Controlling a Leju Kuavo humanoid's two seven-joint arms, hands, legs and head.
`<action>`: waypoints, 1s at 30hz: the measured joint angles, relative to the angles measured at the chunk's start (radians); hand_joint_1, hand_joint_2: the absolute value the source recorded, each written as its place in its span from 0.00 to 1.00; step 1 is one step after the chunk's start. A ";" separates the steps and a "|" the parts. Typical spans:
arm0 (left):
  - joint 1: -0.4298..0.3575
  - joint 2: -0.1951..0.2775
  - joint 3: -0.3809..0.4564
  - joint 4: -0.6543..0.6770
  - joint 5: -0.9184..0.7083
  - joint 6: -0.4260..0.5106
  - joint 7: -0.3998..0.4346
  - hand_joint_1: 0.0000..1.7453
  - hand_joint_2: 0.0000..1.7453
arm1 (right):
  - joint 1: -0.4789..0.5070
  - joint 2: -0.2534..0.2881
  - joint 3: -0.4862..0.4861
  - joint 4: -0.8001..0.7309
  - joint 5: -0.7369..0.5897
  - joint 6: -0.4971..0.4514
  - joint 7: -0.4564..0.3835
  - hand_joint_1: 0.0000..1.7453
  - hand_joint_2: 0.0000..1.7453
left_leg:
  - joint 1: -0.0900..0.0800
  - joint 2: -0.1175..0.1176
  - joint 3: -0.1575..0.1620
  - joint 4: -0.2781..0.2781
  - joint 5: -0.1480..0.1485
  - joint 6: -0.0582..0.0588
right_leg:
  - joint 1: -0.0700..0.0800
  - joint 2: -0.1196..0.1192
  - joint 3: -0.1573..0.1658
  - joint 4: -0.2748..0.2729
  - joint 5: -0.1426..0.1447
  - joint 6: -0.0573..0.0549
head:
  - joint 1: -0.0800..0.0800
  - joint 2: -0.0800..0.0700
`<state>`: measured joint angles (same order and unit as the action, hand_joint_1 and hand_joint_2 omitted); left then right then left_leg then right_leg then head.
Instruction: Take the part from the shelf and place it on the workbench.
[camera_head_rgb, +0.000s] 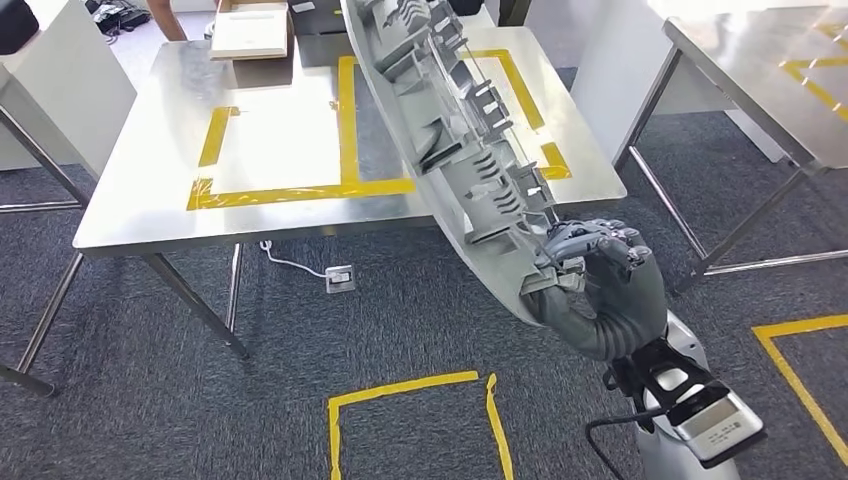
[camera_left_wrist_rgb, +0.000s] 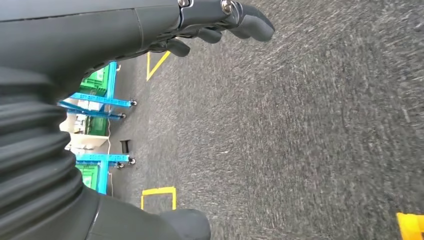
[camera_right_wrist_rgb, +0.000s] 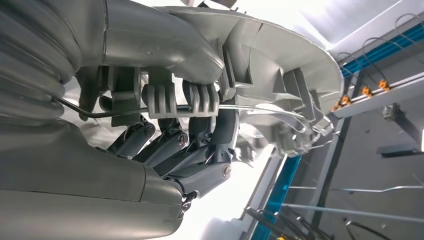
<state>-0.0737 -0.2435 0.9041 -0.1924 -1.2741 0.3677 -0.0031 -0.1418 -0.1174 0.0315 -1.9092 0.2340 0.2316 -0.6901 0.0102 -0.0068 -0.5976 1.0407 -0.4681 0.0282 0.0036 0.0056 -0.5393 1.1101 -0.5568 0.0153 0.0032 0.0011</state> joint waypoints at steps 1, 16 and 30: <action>-0.001 0.000 0.000 0.000 0.000 0.000 0.003 0.00 1.00 | -0.002 0.000 0.000 0.000 0.000 0.000 0.000 1.00 1.00 | 0.000 0.000 0.006 -0.001 -0.006 0.003 | -0.002 -0.001 -0.040 0.061 -0.016 0.006 | 0.002 0.000; -0.006 0.002 0.000 0.000 -0.004 0.001 0.003 0.00 1.00 | -0.020 0.000 0.001 0.015 0.004 0.000 0.000 1.00 1.00 | -0.001 0.001 0.055 0.116 -0.122 -0.050 | -0.006 -0.003 -0.069 -0.088 0.109 -0.042 | -0.002 0.000; -0.002 0.007 0.000 -0.001 -0.002 0.000 0.006 0.00 1.00 | -0.019 0.000 0.001 0.021 0.005 0.009 0.000 1.00 1.00 | -0.008 -0.001 -0.011 -0.001 0.012 0.002 | 0.006 0.004 0.014 -0.024 0.003 -0.010 | 0.001 0.000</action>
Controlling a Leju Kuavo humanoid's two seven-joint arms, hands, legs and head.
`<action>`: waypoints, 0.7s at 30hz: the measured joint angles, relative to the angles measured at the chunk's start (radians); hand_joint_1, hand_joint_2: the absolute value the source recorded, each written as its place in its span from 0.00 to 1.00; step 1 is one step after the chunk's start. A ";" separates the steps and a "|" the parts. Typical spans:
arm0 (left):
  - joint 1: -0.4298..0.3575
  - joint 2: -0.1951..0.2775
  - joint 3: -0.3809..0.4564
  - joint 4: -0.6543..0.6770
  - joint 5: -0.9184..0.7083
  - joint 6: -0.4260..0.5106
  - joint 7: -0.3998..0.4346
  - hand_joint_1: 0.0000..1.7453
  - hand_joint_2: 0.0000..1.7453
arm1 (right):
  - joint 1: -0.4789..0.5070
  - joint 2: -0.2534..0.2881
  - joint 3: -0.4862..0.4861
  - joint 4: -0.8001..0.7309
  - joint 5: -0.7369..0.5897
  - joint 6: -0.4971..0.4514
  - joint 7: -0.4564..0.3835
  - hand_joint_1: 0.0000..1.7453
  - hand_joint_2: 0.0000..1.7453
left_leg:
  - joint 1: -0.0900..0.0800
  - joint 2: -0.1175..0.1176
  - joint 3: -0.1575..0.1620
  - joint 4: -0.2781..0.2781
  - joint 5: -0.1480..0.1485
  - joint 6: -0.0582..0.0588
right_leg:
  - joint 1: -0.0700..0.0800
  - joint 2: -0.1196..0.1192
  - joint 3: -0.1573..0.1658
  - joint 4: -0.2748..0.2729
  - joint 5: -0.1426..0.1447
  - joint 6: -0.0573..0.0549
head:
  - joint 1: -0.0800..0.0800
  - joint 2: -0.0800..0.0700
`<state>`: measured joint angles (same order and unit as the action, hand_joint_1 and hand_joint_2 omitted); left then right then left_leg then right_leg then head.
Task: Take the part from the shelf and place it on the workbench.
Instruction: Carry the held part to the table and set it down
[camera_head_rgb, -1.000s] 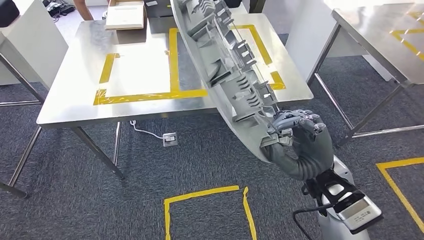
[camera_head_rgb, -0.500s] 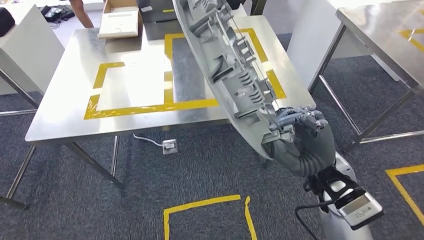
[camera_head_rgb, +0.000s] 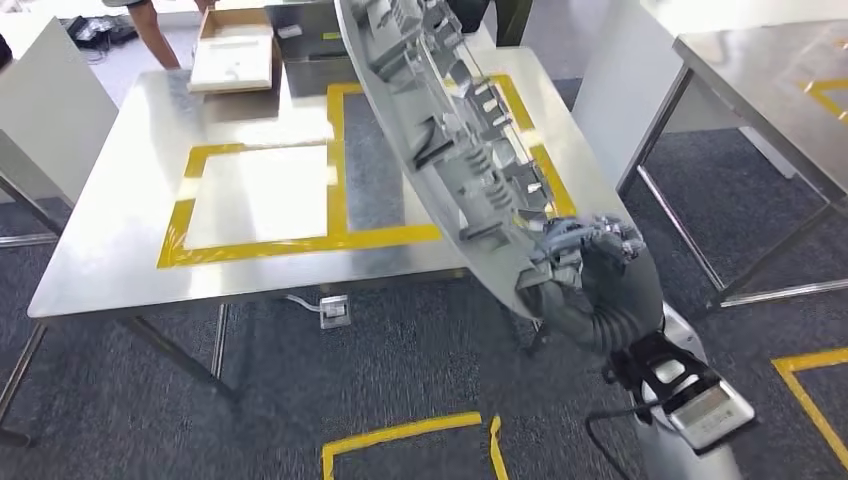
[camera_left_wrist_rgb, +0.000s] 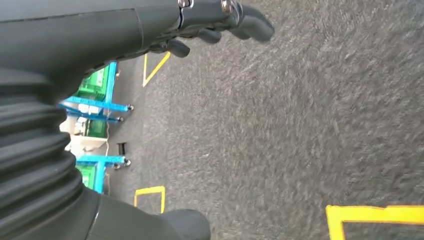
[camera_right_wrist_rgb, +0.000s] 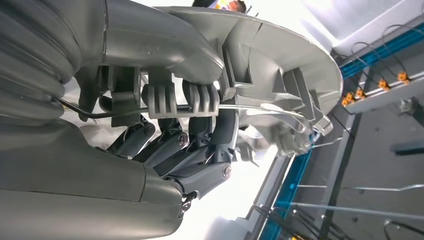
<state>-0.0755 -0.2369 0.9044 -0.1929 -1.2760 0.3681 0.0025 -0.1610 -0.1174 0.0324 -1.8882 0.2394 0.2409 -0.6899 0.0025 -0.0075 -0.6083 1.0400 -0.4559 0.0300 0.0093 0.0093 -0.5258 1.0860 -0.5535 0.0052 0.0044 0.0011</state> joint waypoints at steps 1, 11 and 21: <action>-0.001 -0.001 0.000 0.000 0.001 0.000 0.000 0.00 1.00 | 0.000 0.000 0.000 0.000 0.001 0.001 0.000 1.00 1.00 | 0.002 0.000 0.006 -0.002 -0.004 0.003 | -0.003 -0.002 -0.028 0.048 -0.016 0.006 | 0.002 0.000; -0.002 -0.006 0.008 0.000 0.020 0.005 -0.002 0.00 1.00 | -0.017 0.001 0.001 0.030 0.028 0.030 0.013 1.00 1.00 | 0.003 -0.005 0.075 -0.003 -0.069 -0.021 | -0.010 -0.009 -0.101 -0.046 0.093 0.005 | 0.004 0.000; -0.004 -0.012 0.016 0.000 0.025 0.014 -0.002 0.00 1.00 | -0.047 0.011 0.011 0.065 0.081 0.033 0.042 1.00 1.00 | 0.005 0.001 -0.084 0.261 -0.162 -0.057 | -0.013 -0.009 -0.048 -0.065 0.076 -0.037 | -0.001 0.000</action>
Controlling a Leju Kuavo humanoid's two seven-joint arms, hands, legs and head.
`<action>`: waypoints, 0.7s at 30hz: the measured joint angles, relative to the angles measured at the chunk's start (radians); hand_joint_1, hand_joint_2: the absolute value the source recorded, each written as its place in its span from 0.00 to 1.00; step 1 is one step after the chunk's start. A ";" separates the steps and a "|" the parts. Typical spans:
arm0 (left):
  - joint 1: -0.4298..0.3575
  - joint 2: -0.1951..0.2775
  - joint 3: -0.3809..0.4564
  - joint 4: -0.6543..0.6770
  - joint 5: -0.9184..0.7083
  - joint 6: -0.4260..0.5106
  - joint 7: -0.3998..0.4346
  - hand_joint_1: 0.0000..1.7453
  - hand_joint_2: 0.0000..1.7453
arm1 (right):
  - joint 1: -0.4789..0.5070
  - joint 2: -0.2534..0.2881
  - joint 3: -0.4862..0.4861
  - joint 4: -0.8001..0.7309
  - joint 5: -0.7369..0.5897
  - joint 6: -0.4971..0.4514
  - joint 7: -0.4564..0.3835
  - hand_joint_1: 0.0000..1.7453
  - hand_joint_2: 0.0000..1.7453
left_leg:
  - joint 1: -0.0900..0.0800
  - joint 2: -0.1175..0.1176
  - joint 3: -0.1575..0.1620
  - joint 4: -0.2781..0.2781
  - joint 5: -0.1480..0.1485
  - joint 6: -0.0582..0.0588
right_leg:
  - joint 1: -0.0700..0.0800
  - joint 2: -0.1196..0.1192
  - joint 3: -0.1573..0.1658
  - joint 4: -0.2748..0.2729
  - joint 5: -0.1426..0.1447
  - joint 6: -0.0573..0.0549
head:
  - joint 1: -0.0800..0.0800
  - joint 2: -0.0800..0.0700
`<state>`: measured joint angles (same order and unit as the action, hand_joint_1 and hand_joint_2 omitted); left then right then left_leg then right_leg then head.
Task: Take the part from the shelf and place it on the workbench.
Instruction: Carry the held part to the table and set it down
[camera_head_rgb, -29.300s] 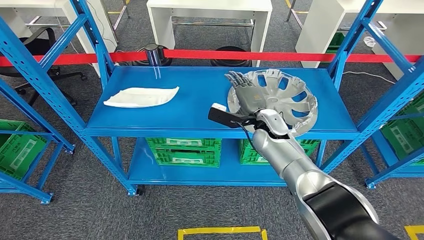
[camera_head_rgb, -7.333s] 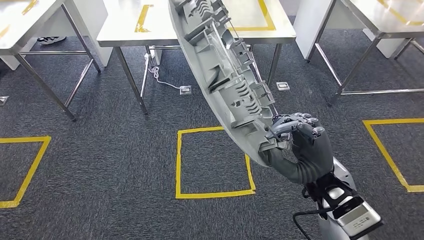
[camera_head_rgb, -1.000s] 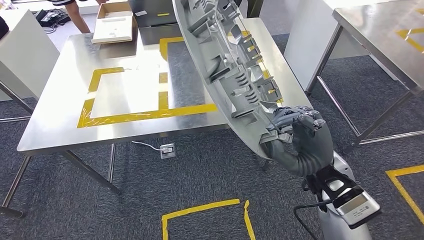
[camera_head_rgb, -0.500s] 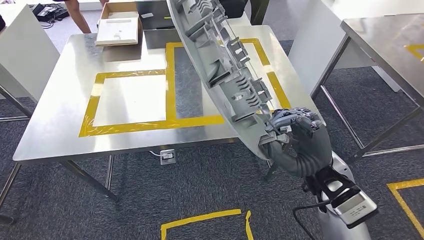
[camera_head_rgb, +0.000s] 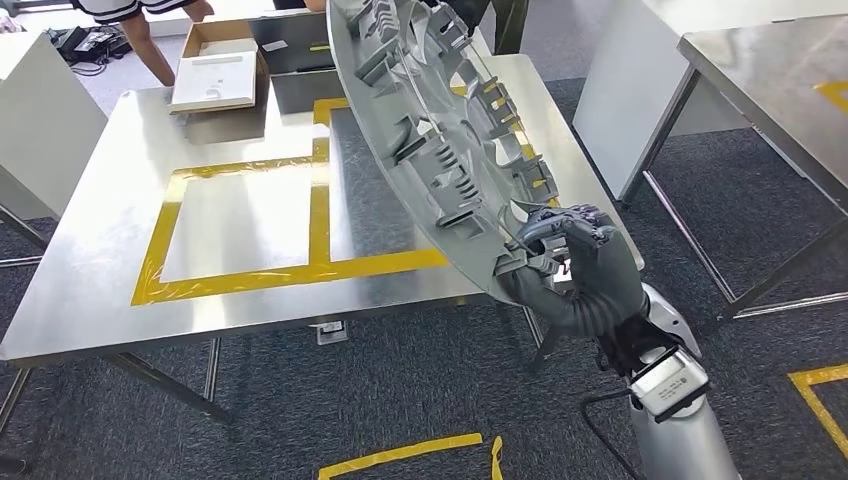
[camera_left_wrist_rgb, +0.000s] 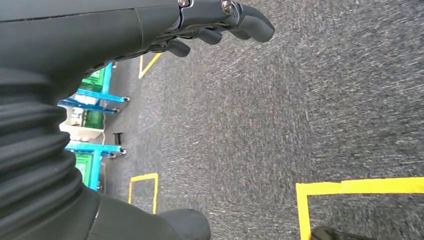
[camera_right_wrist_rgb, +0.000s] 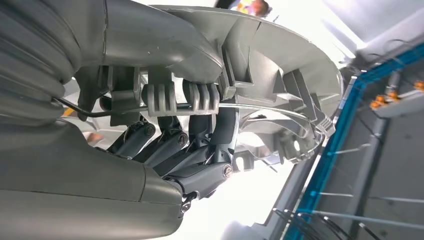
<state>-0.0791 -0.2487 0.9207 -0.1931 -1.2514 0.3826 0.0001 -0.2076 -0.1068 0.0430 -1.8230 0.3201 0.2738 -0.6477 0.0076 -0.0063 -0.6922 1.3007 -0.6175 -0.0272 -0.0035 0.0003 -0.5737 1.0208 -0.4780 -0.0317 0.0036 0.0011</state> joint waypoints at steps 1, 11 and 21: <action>0.001 0.000 0.001 0.000 0.001 0.000 0.001 0.00 1.00 | -0.002 0.001 0.003 0.006 0.021 -0.004 0.005 1.00 1.00 | 0.000 0.000 0.009 -0.044 0.040 0.001 | 0.000 0.002 0.007 0.000 -0.005 0.002 | 0.000 0.000; 0.005 -0.006 0.007 0.001 -0.010 -0.001 0.010 0.00 1.00 | -0.037 0.002 0.035 0.098 0.230 -0.087 0.059 1.00 1.00 | -0.003 -0.002 0.074 -0.261 0.165 0.024 | 0.009 0.003 0.017 0.006 -0.026 -0.010 | 0.002 0.000; 0.001 -0.009 0.007 0.001 -0.025 -0.019 0.010 0.00 1.00 | -0.167 -0.006 0.111 0.310 0.509 -0.222 0.211 1.00 1.00 | -0.005 -0.002 0.074 -0.261 0.164 0.037 | 0.007 0.002 0.024 -0.011 -0.020 0.027 | 0.002 0.000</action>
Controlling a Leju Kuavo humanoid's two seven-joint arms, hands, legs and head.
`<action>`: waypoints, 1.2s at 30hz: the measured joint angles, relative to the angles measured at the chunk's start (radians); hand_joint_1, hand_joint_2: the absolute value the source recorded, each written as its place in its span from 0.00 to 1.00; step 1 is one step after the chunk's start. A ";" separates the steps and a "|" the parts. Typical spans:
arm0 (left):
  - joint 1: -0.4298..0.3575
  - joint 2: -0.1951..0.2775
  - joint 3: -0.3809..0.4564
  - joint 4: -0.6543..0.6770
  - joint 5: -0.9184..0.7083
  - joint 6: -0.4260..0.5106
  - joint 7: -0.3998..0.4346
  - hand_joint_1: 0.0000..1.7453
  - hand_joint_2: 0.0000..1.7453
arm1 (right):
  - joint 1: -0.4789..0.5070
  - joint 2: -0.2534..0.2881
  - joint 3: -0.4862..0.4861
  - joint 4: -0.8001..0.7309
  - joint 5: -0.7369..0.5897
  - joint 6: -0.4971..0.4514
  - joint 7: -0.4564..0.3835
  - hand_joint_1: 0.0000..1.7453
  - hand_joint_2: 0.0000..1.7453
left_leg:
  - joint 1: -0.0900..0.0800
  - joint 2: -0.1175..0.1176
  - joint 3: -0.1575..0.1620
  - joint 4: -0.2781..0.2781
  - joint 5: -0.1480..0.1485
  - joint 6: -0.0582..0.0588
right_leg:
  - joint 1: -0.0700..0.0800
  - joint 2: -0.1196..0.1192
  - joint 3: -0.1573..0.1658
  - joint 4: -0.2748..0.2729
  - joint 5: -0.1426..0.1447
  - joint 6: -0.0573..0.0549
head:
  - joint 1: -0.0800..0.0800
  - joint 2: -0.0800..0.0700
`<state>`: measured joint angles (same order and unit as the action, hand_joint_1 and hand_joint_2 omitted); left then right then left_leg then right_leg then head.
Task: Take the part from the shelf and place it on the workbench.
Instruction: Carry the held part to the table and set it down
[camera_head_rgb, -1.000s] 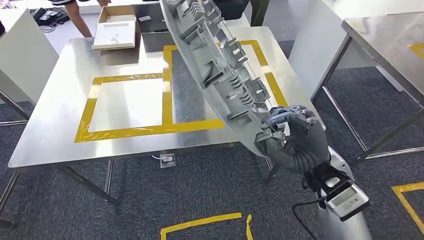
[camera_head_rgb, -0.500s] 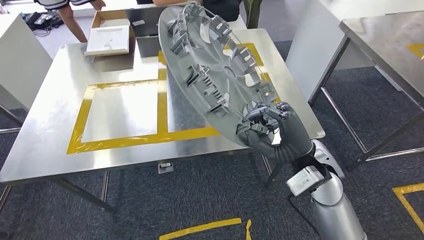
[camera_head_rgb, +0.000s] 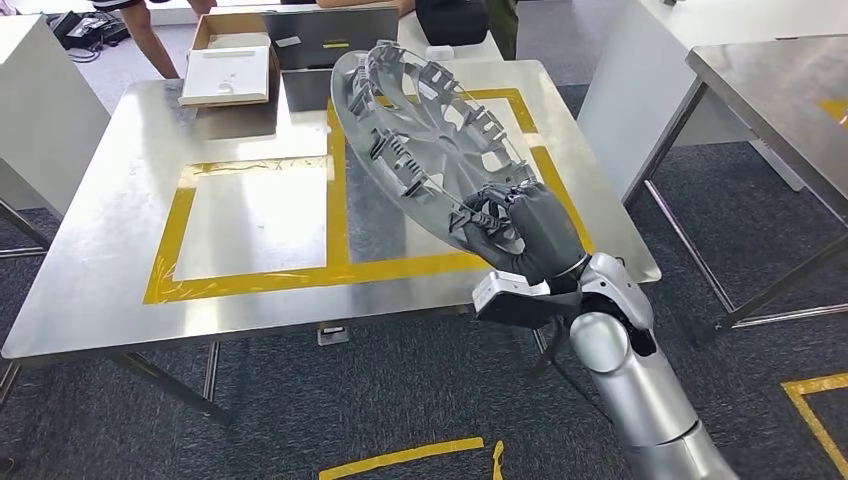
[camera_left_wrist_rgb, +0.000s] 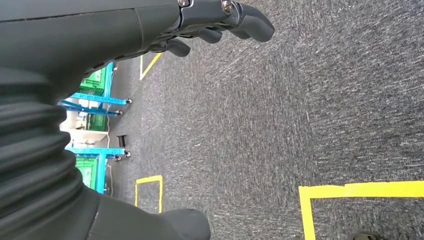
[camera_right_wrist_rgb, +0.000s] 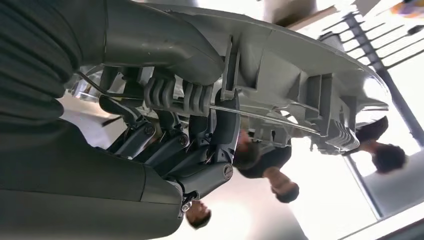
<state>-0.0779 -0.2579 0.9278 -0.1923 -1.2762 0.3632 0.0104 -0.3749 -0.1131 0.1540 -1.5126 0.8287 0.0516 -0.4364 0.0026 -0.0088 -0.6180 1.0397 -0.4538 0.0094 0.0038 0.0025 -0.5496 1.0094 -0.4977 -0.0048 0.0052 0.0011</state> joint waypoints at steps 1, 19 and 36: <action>0.000 0.000 0.000 0.000 -0.001 -0.002 0.000 0.00 1.00 | -0.014 -0.003 0.006 0.035 0.030 -0.026 0.014 1.00 1.00 | 0.000 0.000 0.000 0.000 0.000 0.001 | 0.000 0.000 0.000 0.000 0.000 0.003 | 0.000 0.000; 0.003 0.005 0.000 0.000 -0.021 0.041 0.000 0.00 1.00 | -0.194 -0.024 0.045 0.620 0.404 -0.345 0.162 1.00 1.00 | 0.003 0.000 0.001 -0.002 0.005 -0.003 | 0.002 -0.001 -0.001 0.002 0.002 0.010 | 0.000 0.000; 0.003 0.004 0.000 0.000 -0.032 0.126 0.000 0.00 1.00 | -0.328 0.006 0.088 0.925 0.501 -0.503 0.048 1.00 1.00 | 0.003 0.000 0.001 -0.002 0.005 -0.004 | 0.002 -0.001 -0.002 0.003 0.002 0.010 | 0.000 0.000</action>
<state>-0.0752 -0.2541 0.9277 -0.1921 -1.3080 0.4896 0.0105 -0.7031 -0.1069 0.2416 -0.5873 1.3299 -0.4510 -0.3885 0.0052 -0.0088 -0.6169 1.0379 -0.4490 0.0058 0.0060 0.0018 -0.5514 1.0122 -0.4958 0.0048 0.0051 0.0011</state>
